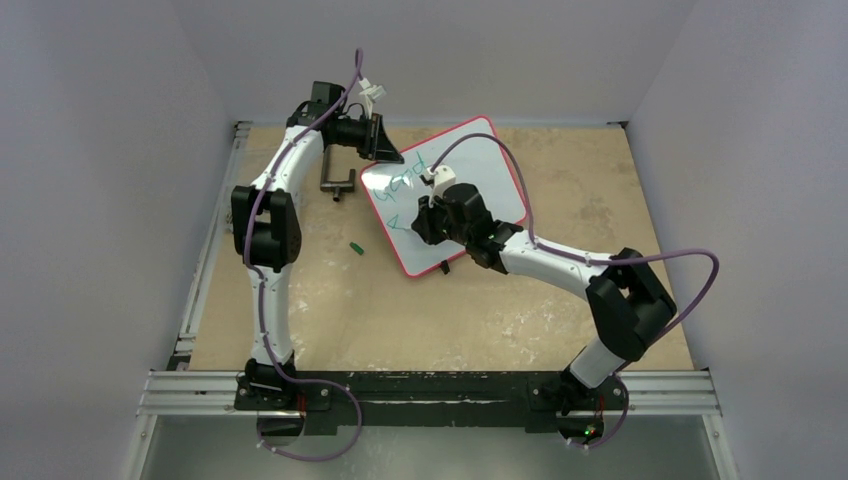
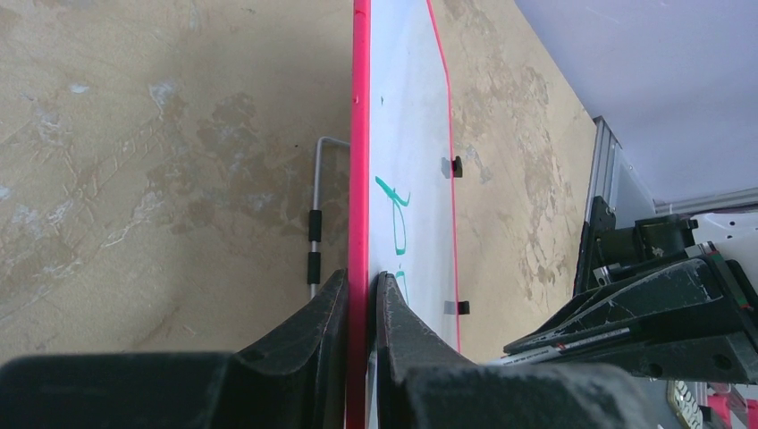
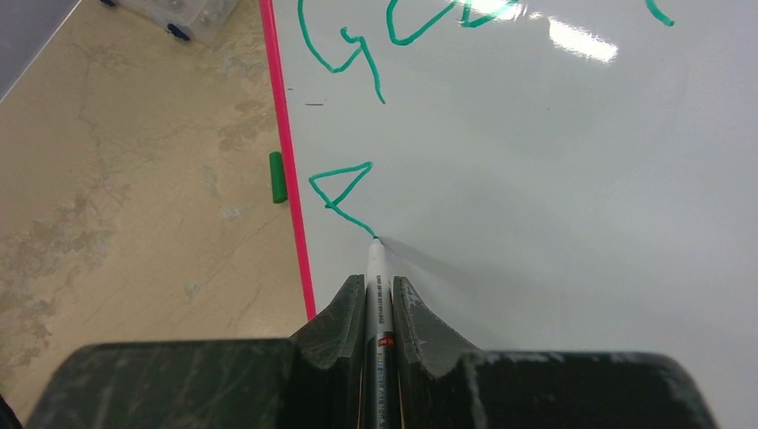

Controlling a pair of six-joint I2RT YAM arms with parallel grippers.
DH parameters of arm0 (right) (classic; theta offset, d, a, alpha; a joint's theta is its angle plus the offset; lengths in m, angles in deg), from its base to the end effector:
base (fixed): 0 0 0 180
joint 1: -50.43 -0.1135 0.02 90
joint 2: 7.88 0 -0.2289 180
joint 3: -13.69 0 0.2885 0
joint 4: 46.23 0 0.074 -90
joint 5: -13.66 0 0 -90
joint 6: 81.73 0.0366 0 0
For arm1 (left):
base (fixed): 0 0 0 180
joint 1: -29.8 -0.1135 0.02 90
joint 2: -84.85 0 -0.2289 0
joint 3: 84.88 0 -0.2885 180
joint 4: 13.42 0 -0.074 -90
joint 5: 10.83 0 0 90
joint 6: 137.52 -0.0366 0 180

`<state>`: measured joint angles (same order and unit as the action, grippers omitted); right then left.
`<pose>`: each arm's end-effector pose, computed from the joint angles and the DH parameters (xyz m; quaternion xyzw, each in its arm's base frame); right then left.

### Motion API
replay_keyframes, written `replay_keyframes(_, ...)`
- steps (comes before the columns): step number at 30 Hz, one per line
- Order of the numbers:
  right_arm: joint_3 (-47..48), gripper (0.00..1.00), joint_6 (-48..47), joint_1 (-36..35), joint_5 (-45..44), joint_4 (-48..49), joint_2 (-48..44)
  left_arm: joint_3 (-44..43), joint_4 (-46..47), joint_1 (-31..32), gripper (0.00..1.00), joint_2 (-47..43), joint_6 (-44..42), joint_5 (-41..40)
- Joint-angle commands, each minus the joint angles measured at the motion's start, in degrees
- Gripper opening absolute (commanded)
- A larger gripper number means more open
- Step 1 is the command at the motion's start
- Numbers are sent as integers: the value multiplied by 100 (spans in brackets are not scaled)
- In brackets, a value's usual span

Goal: Write a sentence on the whiteboard

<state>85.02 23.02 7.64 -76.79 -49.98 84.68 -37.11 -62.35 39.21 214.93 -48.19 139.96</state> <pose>0.2933 0.2711 0.1910 -0.2022 0.8187 0.2558 0.4727 0.5064 -0.1163 0.2325 0.2561 0.7825 -0.4932 0.2809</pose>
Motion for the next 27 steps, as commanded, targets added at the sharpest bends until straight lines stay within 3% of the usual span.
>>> replay_keyframes(1, 362, 0, 108, 29, 91, -71, -375, 35, 104, 96, 0, -348, -269, -55)
replay_keyframes(27, 954, 0, 420, 112, -337, 8, 246, 52, 122, 96, 0, -394, -272, -33)
